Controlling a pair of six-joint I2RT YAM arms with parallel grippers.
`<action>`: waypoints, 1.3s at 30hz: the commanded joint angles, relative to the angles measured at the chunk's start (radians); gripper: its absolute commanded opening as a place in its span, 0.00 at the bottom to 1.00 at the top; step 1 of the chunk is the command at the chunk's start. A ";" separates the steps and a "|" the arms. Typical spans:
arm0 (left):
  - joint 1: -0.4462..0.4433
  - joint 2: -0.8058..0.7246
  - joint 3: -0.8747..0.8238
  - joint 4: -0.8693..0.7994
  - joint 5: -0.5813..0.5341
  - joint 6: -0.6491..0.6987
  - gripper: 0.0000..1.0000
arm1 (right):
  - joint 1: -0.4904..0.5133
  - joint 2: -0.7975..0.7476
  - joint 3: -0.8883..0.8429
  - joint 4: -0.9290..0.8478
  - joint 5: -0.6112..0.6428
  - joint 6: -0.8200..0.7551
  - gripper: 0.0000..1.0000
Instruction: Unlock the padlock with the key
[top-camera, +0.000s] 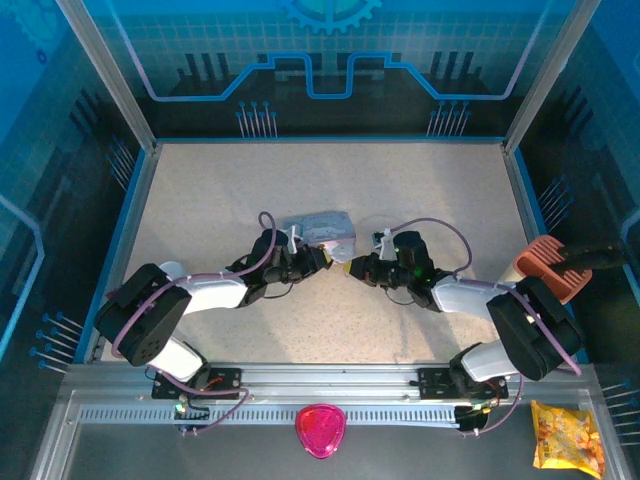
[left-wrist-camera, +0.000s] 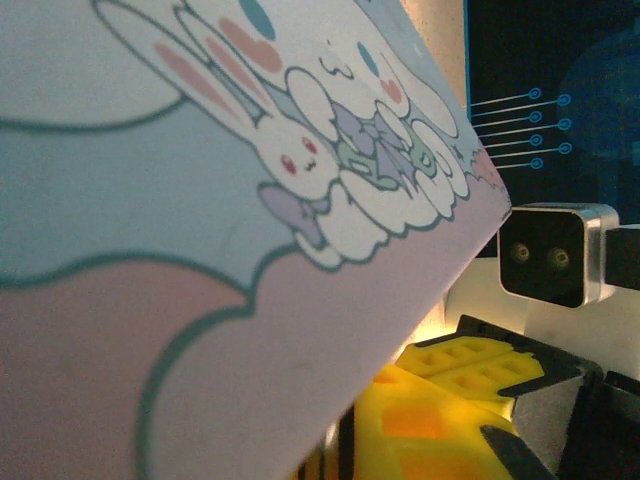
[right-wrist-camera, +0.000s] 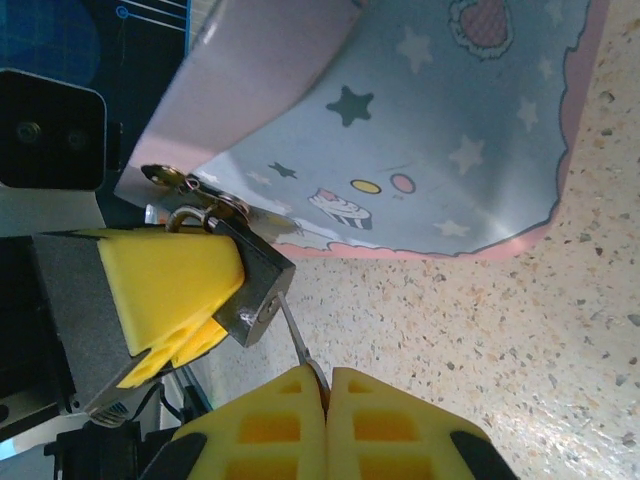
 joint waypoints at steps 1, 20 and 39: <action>0.010 -0.030 0.002 0.096 0.053 -0.013 0.00 | -0.013 0.017 0.012 0.021 -0.069 -0.030 0.00; 0.028 -0.013 -0.018 0.193 0.105 -0.058 0.00 | -0.034 0.036 -0.048 0.196 -0.134 0.019 0.00; 0.036 -0.006 -0.022 0.232 0.136 -0.070 0.00 | -0.064 0.053 -0.080 0.299 -0.166 0.079 0.00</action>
